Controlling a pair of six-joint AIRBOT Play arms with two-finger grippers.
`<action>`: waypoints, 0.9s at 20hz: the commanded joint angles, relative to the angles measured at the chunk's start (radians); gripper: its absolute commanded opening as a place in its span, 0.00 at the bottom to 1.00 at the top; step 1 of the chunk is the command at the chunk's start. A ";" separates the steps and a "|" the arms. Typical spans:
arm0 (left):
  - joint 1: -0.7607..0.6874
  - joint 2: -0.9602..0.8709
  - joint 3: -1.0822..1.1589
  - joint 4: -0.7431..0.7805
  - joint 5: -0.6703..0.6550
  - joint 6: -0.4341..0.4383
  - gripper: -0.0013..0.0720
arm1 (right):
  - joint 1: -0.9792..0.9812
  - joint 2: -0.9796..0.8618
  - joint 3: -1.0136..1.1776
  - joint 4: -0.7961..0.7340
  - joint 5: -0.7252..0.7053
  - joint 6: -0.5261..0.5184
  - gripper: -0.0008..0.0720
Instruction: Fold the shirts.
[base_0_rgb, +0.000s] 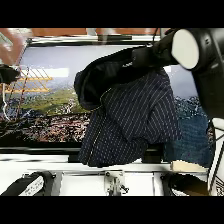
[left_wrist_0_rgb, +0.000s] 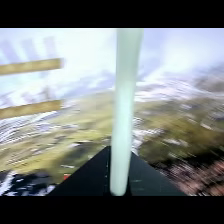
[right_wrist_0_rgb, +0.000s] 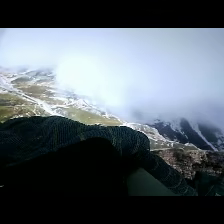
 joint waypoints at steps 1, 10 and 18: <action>-0.337 0.180 -0.014 0.179 -0.277 -0.081 0.09 | -0.103 0.000 0.000 0.063 0.027 -0.066 0.17; -0.999 0.449 -0.216 0.560 -0.549 -0.251 0.09 | -0.224 0.000 0.000 0.143 0.157 -0.224 0.17; -1.048 0.272 -0.259 0.699 -0.388 -0.140 0.09 | -0.222 0.014 0.000 0.178 0.157 -0.263 0.17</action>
